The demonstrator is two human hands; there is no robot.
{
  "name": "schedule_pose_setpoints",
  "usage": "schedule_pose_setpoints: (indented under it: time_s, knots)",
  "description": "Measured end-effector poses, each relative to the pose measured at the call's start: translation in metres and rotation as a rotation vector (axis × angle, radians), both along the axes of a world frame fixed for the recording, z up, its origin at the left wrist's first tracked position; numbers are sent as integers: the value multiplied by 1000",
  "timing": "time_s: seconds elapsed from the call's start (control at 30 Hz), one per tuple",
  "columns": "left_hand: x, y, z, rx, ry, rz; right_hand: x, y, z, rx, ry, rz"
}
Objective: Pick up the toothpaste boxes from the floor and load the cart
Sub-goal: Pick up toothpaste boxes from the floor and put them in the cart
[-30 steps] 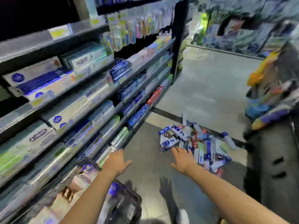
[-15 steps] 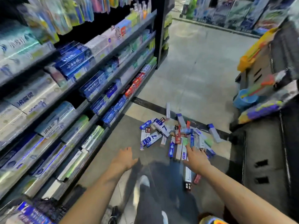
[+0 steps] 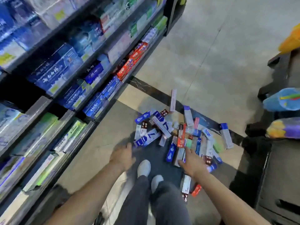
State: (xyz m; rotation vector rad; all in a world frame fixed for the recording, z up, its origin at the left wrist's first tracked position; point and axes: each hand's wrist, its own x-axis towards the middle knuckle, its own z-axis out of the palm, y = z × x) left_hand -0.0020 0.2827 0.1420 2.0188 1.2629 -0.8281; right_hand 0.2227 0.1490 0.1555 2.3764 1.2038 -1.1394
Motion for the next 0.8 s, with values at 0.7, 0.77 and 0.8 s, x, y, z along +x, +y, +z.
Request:
schedule_pose_setpoints:
  time_s: [0.7,0.77,0.8]
  knots:
    - [96,53,-468,87,151,-132,83,106,-462,-75,-115,150]
    - [95,53,-491,94,165,-152,83,109,-482,-67,-140,146]
    - [94,52,-498,90,173,-160,82,110,-489,-72,-139,123]
